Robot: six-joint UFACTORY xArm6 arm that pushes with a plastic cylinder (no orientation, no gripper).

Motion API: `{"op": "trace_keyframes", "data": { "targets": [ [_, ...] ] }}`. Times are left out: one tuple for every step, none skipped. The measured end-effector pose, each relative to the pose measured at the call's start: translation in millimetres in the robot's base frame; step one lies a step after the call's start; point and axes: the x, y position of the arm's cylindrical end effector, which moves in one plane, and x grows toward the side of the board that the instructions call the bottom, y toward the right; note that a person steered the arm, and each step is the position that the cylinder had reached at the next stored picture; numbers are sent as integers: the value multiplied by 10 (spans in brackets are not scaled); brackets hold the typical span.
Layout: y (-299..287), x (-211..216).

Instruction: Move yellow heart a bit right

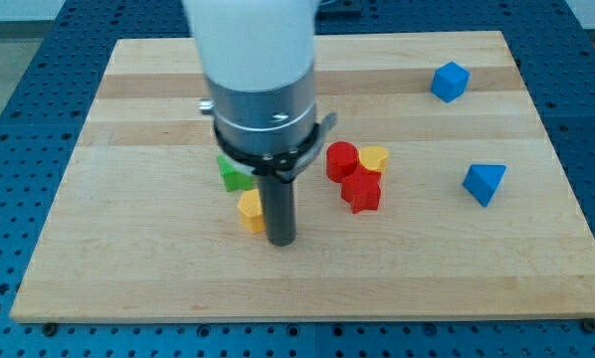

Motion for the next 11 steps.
{"op": "trace_keyframes", "data": {
  "targets": [
    [-46, 20],
    [-430, 81],
    [-839, 220],
    [-933, -141],
    [-933, -177],
    [-727, -177],
    [-376, -177],
    [32, -202],
    [521, -369],
    [839, -448],
    [864, -448]
  ]
}}
